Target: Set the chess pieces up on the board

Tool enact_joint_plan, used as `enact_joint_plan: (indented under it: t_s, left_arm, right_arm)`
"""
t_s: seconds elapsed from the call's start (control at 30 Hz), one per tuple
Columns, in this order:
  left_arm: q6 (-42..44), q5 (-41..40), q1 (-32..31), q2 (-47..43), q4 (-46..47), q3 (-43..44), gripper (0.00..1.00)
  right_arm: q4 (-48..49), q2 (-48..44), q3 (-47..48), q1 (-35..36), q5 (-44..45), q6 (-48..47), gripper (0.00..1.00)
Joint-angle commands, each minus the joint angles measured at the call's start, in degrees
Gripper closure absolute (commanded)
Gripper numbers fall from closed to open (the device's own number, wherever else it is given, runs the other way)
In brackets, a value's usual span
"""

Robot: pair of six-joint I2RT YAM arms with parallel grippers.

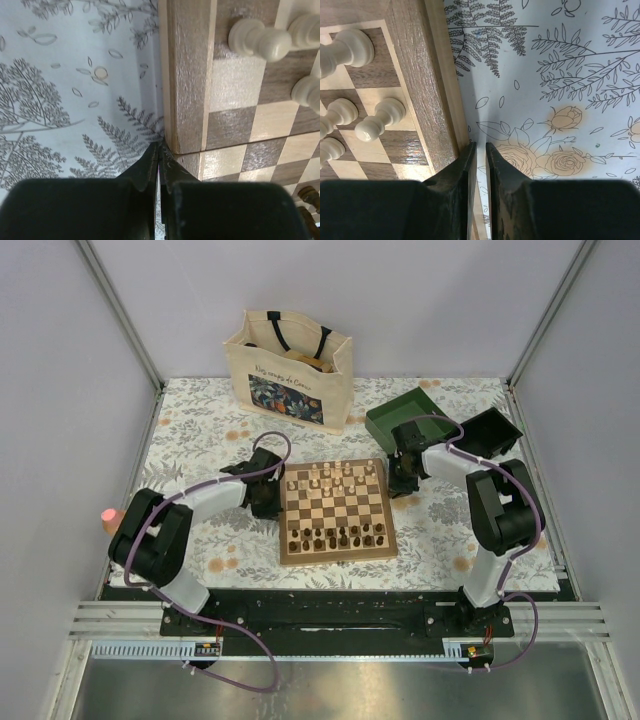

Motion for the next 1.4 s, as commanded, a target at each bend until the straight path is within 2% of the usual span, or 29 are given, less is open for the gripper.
enact_joint_plan:
  t_s: [0.0,0.4,0.73,0.87,0.93,1.03,1.1,1.2,1.3,1.37]
  left_arm:
    - [-3.6,3.6,-3.1,-1.8,-0.1,-3.7,0.97]
    - [-7.3,3.6,-6.9,-6.5,0.5,-7.2,0.98]
    - [-7.6,-1.6,-7.4,-9.9,-2.8,-8.6,0.98]
    - [-6.5,-7.2,-7.3,-11.3,-6.1,-6.9,0.97]
    - [-6.4,-10.0,-7.3,-13.2,-7.7,-6.3,0.87]
    - [-6.6,-12.3,-7.3,-16.7,-9.7,-5.7,0.83]
    - [-6.7,-13.7,-7.1,-19.4,-10.4,-5.7,0.69]
    - [-5.6,-14.5,-6.0,-22.7,-11.9,-4.3,0.66]
    - [-3.1,-15.7,-4.2,-24.3,-14.0,-0.9,0.44]
    - [-0.5,-15.8,-1.8,-24.5,-14.9,1.4,0.33]
  right_arm:
    - [-0.1,0.9,3.0,0.6,-6.2,-0.8,0.77]
    - [0.3,-0.3,1.9,1.6,-11.3,-1.9,0.75]
    - [-4.0,-4.7,3.1,2.7,-4.1,-3.5,0.72]
    - [-6.9,-6.5,5.5,2.7,0.2,-5.0,0.71]
    - [-7.3,-8.1,6.2,2.6,1.3,-5.1,0.69]
    - [-7.4,-10.2,6.7,2.6,-0.3,-4.5,0.67]
    - [-7.4,-11.4,6.9,2.7,-1.8,-3.4,0.63]
    - [-7.4,-12.9,7.4,3.1,-3.3,-2.1,0.61]
    - [-7.7,-13.1,9.3,4.9,-4.0,-1.5,0.58]
    - [-8.5,-12.1,11.6,6.7,-3.7,-1.1,0.57]
